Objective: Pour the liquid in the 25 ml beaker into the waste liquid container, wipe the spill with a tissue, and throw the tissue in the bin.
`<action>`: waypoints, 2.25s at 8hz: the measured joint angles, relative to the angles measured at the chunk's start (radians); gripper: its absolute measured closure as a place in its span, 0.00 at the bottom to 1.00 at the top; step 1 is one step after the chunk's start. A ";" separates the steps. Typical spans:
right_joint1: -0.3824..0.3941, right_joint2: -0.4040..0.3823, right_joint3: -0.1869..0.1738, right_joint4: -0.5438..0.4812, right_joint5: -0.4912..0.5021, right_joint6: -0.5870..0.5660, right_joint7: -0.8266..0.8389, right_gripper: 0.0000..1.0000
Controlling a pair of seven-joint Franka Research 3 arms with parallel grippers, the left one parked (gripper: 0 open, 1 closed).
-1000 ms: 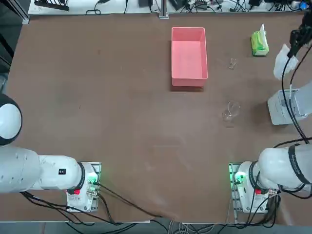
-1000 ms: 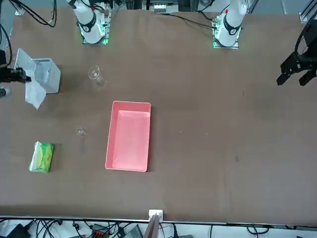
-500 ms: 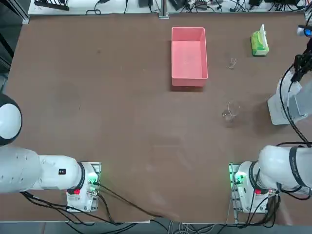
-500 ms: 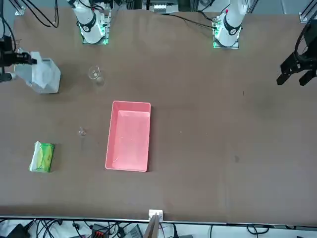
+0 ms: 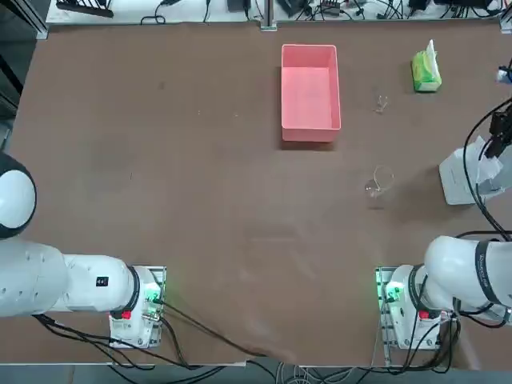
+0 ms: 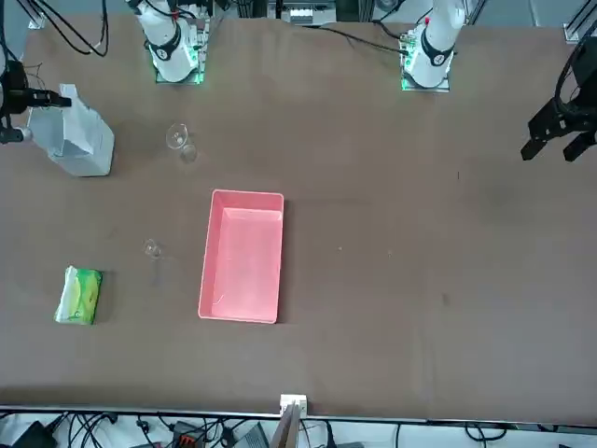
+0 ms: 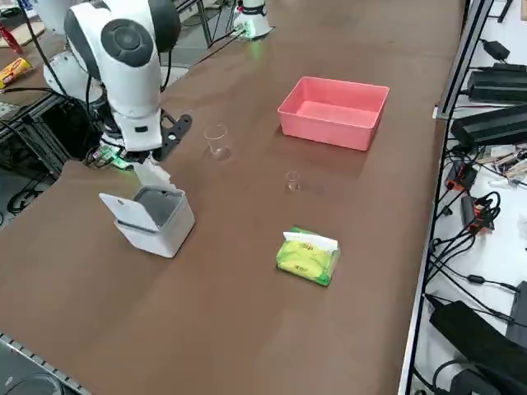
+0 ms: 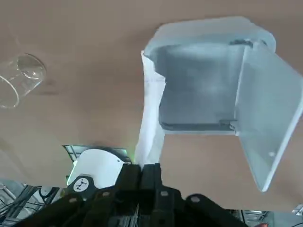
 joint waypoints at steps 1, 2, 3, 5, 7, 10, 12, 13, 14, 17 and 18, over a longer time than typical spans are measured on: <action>-0.003 0.000 -0.002 -0.006 -0.009 0.000 0.000 0.96; -0.006 0.000 -0.005 -0.013 -0.018 0.000 0.000 0.96; -0.010 0.000 -0.011 -0.020 -0.026 0.002 -0.004 0.95; -0.014 0.000 -0.036 -0.025 -0.046 0.003 -0.019 0.95; -0.015 0.005 -0.068 -0.030 -0.062 0.013 -0.049 0.95; -0.016 0.026 -0.096 -0.031 -0.101 0.073 -0.095 0.95; -0.017 0.045 -0.110 -0.031 -0.111 0.125 -0.141 0.95; -0.019 0.057 -0.117 -0.031 -0.113 0.151 -0.164 0.94; -0.019 0.070 -0.126 -0.031 -0.119 0.180 -0.184 0.94; -0.021 0.093 -0.133 -0.027 -0.126 0.224 -0.208 0.93; -0.021 0.097 -0.133 -0.027 -0.126 0.230 -0.209 0.91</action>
